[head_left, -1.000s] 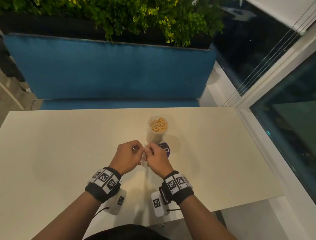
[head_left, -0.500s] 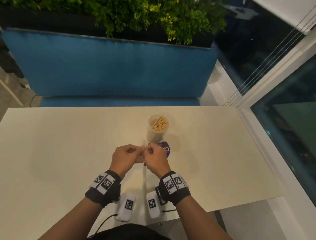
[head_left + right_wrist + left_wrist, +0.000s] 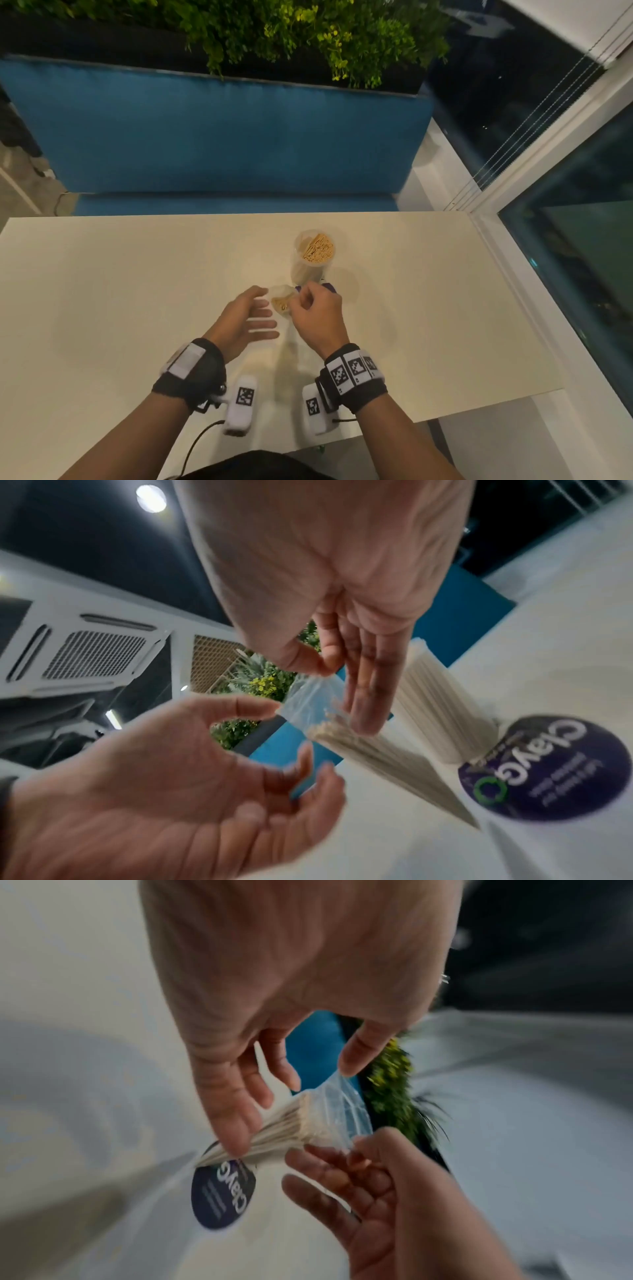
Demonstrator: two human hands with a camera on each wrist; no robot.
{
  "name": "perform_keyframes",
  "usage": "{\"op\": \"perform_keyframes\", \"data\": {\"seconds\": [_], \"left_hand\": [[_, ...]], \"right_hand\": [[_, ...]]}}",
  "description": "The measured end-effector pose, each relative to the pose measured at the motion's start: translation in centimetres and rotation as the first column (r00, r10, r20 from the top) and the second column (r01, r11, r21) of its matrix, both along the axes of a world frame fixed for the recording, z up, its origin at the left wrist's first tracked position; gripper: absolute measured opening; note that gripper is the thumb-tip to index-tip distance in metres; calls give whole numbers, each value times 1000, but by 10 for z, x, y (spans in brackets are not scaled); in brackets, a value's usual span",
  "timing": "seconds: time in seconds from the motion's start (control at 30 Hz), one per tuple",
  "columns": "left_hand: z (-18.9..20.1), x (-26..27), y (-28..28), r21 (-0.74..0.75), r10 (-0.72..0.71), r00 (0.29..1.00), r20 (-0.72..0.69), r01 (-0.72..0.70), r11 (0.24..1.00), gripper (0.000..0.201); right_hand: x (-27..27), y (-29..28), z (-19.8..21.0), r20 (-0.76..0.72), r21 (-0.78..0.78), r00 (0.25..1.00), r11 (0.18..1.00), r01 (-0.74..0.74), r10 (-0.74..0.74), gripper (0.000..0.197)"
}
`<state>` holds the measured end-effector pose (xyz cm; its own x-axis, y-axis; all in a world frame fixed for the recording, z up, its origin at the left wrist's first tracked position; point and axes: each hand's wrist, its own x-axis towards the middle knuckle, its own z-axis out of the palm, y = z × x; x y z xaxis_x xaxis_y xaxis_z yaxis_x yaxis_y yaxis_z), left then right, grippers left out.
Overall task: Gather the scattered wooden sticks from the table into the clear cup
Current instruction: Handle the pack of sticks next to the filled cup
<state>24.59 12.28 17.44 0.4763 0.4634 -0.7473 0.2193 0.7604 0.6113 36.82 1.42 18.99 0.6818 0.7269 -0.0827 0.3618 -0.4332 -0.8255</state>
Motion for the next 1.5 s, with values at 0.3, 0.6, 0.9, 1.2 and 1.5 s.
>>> {"op": "perform_keyframes", "data": {"seconds": [0.3,0.6,0.9,1.2,1.5], "left_hand": [[-6,8,11,-551,145,970,193,-15,835,43],[26,44,-1,602,222,973,60,-213,770,34],[47,44,-24,811,-12,947,321,-269,520,34],[52,43,-23,833,17,940,340,-309,458,29],[49,42,-26,827,33,926,375,-350,439,36]], "right_hand": [[-12,-1,13,379,-148,794,879,-454,475,17],[-14,2,-28,-856,138,517,955,263,-19,21],[-17,15,-11,-977,-5,-176,813,582,120,48],[-21,24,-11,-977,67,-134,839,539,164,34],[-25,24,-6,-987,56,-99,856,514,124,34]]}}
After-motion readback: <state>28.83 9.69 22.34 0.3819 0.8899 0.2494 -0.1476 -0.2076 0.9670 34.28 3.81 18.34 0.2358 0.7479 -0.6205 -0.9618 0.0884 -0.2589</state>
